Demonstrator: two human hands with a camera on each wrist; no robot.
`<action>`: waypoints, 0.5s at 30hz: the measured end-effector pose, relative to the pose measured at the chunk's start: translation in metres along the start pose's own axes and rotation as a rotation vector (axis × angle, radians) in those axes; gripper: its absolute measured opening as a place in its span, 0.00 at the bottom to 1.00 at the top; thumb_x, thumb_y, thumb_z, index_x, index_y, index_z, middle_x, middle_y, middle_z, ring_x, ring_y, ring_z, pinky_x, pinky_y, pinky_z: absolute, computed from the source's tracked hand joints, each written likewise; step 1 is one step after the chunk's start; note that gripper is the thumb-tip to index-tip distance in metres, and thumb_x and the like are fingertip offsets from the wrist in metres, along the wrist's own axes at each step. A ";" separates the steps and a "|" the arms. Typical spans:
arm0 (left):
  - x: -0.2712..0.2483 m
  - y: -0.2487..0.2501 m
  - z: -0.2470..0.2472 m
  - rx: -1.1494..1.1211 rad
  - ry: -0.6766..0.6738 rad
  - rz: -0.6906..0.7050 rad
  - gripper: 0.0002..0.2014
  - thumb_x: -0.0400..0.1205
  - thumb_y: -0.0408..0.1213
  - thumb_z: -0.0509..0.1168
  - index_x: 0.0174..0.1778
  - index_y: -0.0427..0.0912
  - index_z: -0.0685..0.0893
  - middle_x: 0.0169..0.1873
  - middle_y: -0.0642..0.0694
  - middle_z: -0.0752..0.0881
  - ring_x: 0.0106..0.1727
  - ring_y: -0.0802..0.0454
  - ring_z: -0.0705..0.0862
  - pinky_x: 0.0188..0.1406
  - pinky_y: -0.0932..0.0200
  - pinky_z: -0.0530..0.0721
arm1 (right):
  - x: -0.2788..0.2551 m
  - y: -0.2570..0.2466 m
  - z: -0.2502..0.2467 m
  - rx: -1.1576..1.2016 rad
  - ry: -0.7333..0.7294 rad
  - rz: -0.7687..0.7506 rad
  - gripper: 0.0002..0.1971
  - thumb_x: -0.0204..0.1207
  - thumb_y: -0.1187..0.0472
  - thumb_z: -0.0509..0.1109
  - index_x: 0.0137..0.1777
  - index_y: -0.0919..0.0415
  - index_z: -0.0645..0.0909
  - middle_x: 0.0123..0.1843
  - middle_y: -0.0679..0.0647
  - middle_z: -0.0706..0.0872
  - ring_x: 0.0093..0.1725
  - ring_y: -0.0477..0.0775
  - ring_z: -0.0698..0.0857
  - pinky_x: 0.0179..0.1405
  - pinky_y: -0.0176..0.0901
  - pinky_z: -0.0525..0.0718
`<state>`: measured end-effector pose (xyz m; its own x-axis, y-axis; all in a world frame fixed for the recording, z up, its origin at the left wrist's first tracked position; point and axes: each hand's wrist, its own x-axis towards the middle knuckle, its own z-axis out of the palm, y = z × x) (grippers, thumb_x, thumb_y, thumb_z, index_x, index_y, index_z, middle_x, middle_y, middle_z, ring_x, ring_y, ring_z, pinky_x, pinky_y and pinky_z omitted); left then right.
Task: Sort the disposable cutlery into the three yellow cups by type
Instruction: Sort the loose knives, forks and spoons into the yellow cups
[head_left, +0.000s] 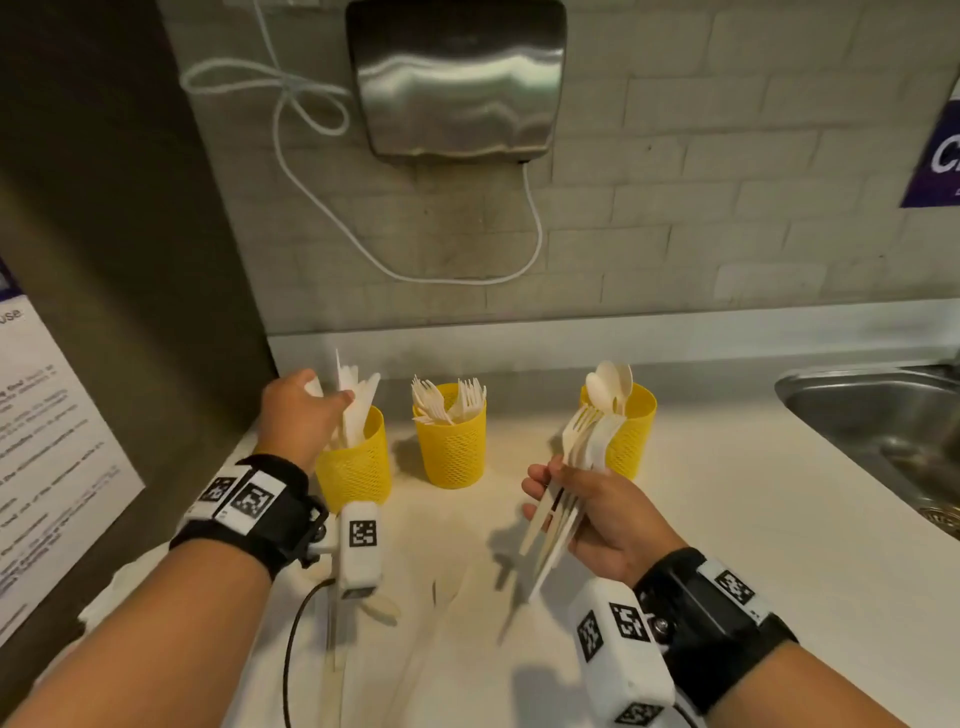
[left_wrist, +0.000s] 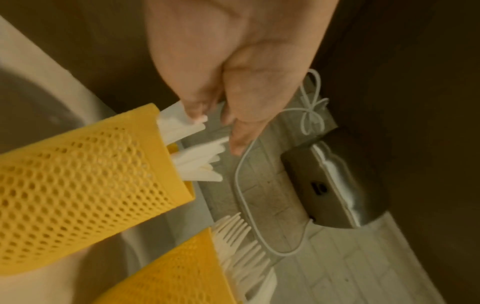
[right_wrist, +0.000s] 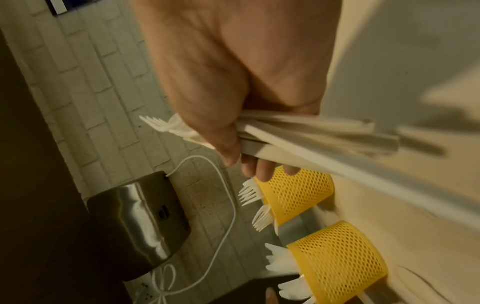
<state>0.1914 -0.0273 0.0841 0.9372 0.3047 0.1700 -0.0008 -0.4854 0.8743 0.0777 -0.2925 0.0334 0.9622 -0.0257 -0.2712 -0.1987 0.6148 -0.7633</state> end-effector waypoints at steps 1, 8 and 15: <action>-0.007 0.002 -0.002 0.033 0.112 0.043 0.24 0.76 0.34 0.70 0.69 0.38 0.76 0.72 0.35 0.72 0.65 0.42 0.77 0.71 0.46 0.74 | -0.001 0.000 -0.001 -0.010 -0.021 0.018 0.06 0.80 0.71 0.62 0.43 0.64 0.79 0.36 0.58 0.87 0.35 0.54 0.89 0.39 0.51 0.90; -0.110 0.029 0.045 -0.030 -0.404 0.209 0.06 0.77 0.31 0.68 0.48 0.44 0.83 0.39 0.49 0.84 0.42 0.50 0.82 0.40 0.64 0.77 | 0.002 0.004 0.008 -0.065 -0.055 0.088 0.06 0.77 0.72 0.65 0.42 0.62 0.78 0.31 0.54 0.81 0.36 0.54 0.83 0.33 0.50 0.88; -0.144 0.017 0.090 -0.112 -0.703 0.108 0.15 0.74 0.35 0.73 0.54 0.41 0.81 0.26 0.54 0.73 0.32 0.53 0.77 0.38 0.55 0.76 | -0.003 0.010 0.008 -0.047 -0.131 0.124 0.09 0.72 0.65 0.70 0.50 0.70 0.79 0.39 0.68 0.86 0.35 0.64 0.88 0.31 0.54 0.88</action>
<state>0.0882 -0.1537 0.0338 0.9327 -0.3583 -0.0417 -0.1067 -0.3844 0.9170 0.0745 -0.2798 0.0313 0.9453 0.1529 -0.2881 -0.3226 0.5689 -0.7565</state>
